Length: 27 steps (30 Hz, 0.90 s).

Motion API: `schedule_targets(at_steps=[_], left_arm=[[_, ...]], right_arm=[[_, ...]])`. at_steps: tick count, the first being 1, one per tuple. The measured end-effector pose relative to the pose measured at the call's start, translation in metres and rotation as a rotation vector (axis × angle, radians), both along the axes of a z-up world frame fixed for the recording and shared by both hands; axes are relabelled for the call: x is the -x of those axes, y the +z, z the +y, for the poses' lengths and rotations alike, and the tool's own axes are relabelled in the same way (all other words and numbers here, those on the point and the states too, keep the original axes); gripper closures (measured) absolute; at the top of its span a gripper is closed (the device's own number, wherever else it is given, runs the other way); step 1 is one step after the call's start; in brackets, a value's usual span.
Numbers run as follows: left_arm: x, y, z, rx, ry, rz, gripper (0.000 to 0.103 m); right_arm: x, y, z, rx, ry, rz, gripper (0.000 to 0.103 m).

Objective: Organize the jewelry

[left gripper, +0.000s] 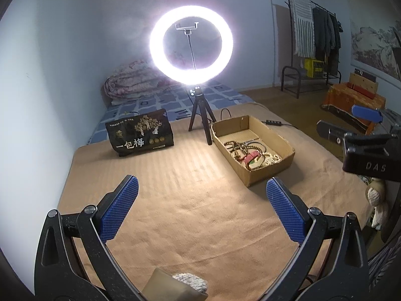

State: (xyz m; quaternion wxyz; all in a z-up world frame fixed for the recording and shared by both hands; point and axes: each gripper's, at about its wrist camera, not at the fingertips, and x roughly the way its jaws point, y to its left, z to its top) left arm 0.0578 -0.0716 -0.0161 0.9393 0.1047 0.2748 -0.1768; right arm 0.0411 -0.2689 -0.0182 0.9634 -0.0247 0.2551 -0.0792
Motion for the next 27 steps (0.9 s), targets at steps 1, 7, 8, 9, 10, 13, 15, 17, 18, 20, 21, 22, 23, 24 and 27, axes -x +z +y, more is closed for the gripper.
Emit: schedule_targets(at_steps=[1, 7, 8, 9, 10, 13, 15, 17, 18, 20, 21, 22, 23, 24, 27], left_arm=[[0.0002, -0.0006, -0.0012, -0.004, -0.003, 0.001, 0.0], [0.0017, -0.0012, -0.0051, -0.014, -0.019, -0.004, 0.0], [0.0015, -0.0016, -0.0053, -0.015, -0.022, -0.003, 0.0], [0.0015, -0.0022, -0.0065, -0.016, -0.024, -0.001, 0.0], [0.0014, -0.0023, -0.007, -0.016, -0.027, 0.0, 0.0], [0.0012, -0.0027, -0.007, -0.017, -0.03, 0.002, 0.0], [0.001, -0.0026, -0.0071, -0.017, -0.027, 0.002, 0.0], [0.0007, -0.0028, -0.0067, -0.014, -0.025, 0.005, 0.0], [0.0008, -0.003, -0.0063, -0.014, -0.026, 0.005, 0.0], [0.0001, -0.0031, -0.0062, -0.012, -0.022, 0.009, 0.0], [-0.0001, -0.0033, -0.0053, -0.011, -0.021, 0.01, 0.0], [-0.0001, -0.0032, -0.0055, -0.009, -0.02, 0.01, 0.0], [-0.0001, -0.0032, -0.0053, -0.009, -0.019, 0.01, 0.0], [-0.0002, -0.0033, -0.0049, -0.009, -0.019, 0.01, 0.0], [-0.0002, -0.0033, -0.0049, -0.01, -0.02, 0.01, 0.0]], right_arm=[[-0.0004, -0.0002, -0.0009, 0.0, -0.003, 0.001, 0.0], [-0.0012, -0.0019, -0.0026, -0.005, -0.007, 0.011, 0.0], [-0.0014, -0.0021, -0.0022, -0.004, -0.007, 0.012, 0.0], [-0.0013, -0.0022, -0.002, -0.004, -0.007, 0.013, 0.0], [-0.0013, -0.0021, -0.002, -0.004, -0.007, 0.014, 0.0], [-0.0014, -0.0023, -0.002, -0.006, -0.008, 0.014, 0.0], [-0.0012, -0.0028, -0.0024, -0.007, -0.01, 0.014, 0.0], [-0.0016, -0.0031, -0.0026, -0.009, -0.011, 0.015, 0.0], [-0.0014, -0.0031, -0.0026, -0.009, -0.011, 0.015, 0.0], [-0.0014, -0.0032, -0.0021, -0.007, -0.013, 0.014, 0.0], [-0.0013, -0.0033, -0.002, -0.007, -0.012, 0.014, 0.0], [-0.0013, -0.0034, -0.002, -0.008, -0.011, 0.015, 0.0], [-0.0012, -0.0034, -0.0021, -0.008, -0.012, 0.015, 0.0], [-0.0011, -0.0033, -0.0019, -0.007, -0.012, 0.016, 0.0], [-0.0005, -0.0031, -0.0021, -0.005, -0.011, 0.016, 0.0]])
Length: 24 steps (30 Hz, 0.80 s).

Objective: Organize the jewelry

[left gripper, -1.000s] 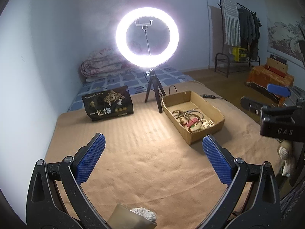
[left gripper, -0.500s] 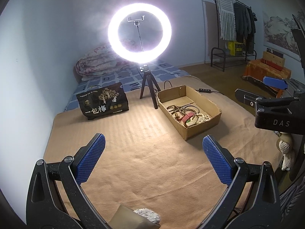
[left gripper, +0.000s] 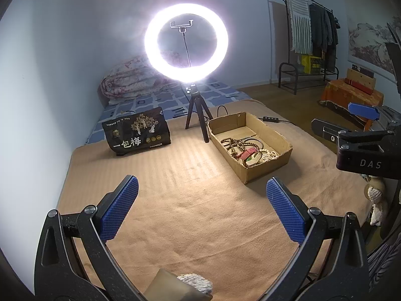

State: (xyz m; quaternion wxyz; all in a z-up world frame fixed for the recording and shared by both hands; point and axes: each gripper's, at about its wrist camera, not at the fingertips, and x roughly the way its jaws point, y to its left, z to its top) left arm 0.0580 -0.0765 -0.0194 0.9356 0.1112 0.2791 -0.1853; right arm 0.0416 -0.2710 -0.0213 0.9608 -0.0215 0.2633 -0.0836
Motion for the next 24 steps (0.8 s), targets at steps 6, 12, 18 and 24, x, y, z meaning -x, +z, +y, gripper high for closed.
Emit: schedule_targets(at_steps=[6, 12, 18, 24], left_arm=[[0.0001, -0.0003, -0.0005, 0.0, 0.002, 0.0, 0.0], [0.0004, 0.0004, 0.0001, -0.002, 0.002, 0.0, 0.0], [0.0006, 0.0004, 0.0001, 0.0, 0.002, 0.0, 0.0], [0.0006, 0.0005, 0.0, -0.001, 0.001, -0.001, 0.0]], right_arm=[[-0.0001, 0.0, 0.0001, 0.001, 0.0, 0.0, 0.0], [-0.0001, 0.0, 0.0, 0.001, 0.0, 0.001, 0.0], [-0.0001, 0.0, 0.0, 0.001, 0.0, 0.001, 0.0], [-0.0003, 0.0002, 0.0, 0.001, 0.0, 0.001, 0.0]])
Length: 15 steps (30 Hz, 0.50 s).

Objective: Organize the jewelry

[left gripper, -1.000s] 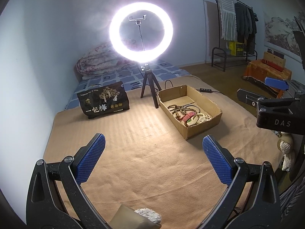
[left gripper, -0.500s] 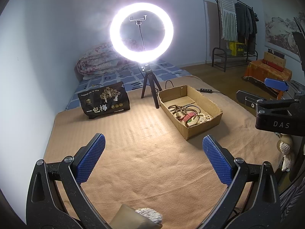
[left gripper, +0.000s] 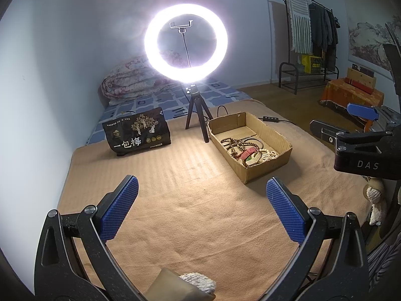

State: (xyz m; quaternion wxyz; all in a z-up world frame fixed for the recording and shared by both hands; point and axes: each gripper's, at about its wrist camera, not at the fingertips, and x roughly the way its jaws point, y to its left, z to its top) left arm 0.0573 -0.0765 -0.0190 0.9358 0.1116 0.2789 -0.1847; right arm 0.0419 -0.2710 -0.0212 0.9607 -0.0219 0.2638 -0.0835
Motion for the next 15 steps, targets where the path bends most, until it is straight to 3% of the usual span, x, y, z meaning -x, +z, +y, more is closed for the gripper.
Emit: schedule_targets(at_steps=[15], left_arm=[[-0.0003, -0.0004, 0.0014, 0.001, 0.008, 0.001, 0.0]], right_arm=[[-0.0004, 0.0001, 0.0001, -0.001, 0.001, 0.002, 0.0]])
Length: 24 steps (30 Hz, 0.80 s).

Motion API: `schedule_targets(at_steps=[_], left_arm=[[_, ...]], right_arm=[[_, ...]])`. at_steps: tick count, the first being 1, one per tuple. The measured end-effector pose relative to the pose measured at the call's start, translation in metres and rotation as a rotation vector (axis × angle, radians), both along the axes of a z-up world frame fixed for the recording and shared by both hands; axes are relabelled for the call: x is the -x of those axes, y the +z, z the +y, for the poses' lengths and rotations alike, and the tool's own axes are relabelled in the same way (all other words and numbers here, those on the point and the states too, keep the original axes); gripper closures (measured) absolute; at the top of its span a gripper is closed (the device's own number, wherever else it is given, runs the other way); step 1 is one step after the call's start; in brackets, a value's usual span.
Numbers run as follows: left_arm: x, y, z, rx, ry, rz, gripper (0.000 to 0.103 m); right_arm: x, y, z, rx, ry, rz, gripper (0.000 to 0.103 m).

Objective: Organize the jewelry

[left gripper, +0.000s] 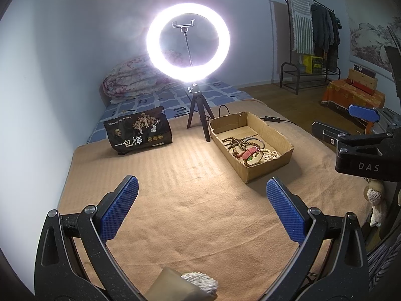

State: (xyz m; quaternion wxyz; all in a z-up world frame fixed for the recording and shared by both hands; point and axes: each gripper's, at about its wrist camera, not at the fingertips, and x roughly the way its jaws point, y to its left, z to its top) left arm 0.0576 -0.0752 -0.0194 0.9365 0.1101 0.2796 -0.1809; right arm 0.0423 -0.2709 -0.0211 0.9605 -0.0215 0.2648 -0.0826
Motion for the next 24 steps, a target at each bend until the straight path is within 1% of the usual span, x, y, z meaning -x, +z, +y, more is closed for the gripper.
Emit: schedule_targets(at_steps=[8, 24], left_arm=[[-0.001, -0.0014, 0.0013, 0.004, 0.011, 0.017, 0.0], [-0.0015, -0.0005, 0.0037, 0.012, 0.041, 0.007, 0.0]], right_arm=[[0.0042, -0.0076, -0.0062, -0.003, -0.002, 0.008, 0.0], [0.004, -0.0078, -0.0076, 0.002, 0.003, 0.019, 0.0]])
